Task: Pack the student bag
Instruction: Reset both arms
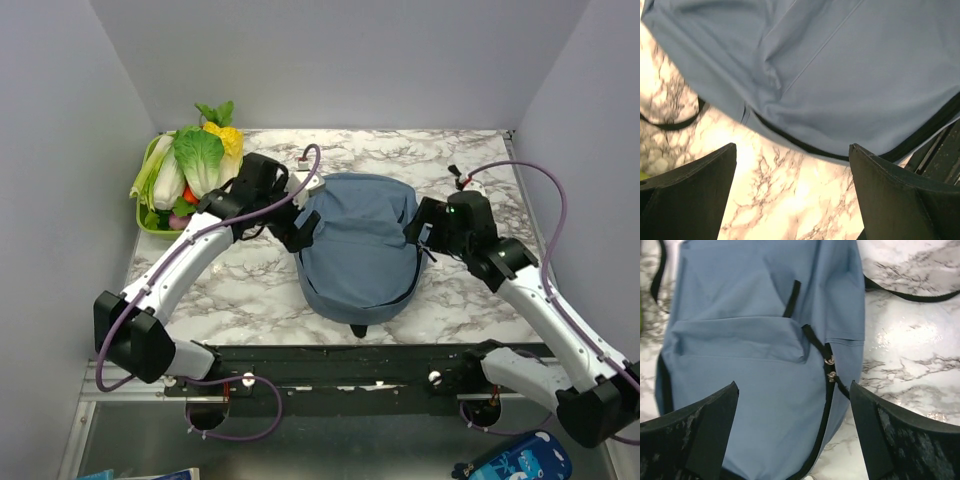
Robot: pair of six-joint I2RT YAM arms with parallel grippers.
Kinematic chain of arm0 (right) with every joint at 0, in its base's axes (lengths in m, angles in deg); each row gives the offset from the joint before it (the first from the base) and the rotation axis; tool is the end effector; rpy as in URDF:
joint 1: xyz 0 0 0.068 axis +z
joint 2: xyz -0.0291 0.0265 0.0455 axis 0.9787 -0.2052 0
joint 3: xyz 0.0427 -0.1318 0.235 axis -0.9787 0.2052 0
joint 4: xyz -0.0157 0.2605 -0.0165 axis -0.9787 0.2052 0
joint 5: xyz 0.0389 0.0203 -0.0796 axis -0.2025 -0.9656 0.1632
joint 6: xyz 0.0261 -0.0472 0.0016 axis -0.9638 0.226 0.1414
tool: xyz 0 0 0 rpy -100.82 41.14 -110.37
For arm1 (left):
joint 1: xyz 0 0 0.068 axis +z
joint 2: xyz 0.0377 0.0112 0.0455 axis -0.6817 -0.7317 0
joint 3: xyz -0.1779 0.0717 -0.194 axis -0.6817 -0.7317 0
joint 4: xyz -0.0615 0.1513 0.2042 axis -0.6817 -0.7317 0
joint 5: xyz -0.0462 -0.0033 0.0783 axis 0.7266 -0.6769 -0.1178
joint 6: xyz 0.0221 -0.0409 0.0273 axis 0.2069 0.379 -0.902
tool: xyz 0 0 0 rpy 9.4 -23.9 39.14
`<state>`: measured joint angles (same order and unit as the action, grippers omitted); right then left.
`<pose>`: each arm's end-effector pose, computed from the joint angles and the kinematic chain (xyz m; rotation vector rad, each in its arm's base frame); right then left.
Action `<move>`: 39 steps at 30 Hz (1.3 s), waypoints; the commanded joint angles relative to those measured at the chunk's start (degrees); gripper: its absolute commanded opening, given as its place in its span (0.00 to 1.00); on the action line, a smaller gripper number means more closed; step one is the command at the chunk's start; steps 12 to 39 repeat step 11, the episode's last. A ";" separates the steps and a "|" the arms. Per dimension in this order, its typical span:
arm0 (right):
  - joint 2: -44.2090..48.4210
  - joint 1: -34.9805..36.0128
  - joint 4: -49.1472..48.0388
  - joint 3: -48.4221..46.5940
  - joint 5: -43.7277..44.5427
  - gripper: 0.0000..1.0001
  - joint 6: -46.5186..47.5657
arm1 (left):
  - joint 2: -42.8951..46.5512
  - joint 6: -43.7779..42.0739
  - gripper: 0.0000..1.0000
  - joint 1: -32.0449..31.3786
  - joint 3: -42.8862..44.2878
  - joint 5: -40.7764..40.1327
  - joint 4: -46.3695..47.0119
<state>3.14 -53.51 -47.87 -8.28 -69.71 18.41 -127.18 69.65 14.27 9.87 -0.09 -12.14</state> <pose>0.2033 0.0851 0.3051 0.2708 2.2532 0.2963 0.2530 -0.1555 0.3346 1.0877 2.1040 -0.6174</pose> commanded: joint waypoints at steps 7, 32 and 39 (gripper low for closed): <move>12.92 -0.03 -2.10 7.79 -7.30 1.00 2.85 | 9.20 5.57 0.99 7.79 -10.77 -1.95 6.20; 14.41 -0.03 -0.34 8.76 -6.88 1.00 3.02 | 12.46 6.98 0.99 8.40 -16.12 -7.06 10.15; 14.41 -0.03 -0.34 8.76 -6.88 1.00 3.02 | 12.46 6.98 0.99 8.40 -16.12 -7.06 10.15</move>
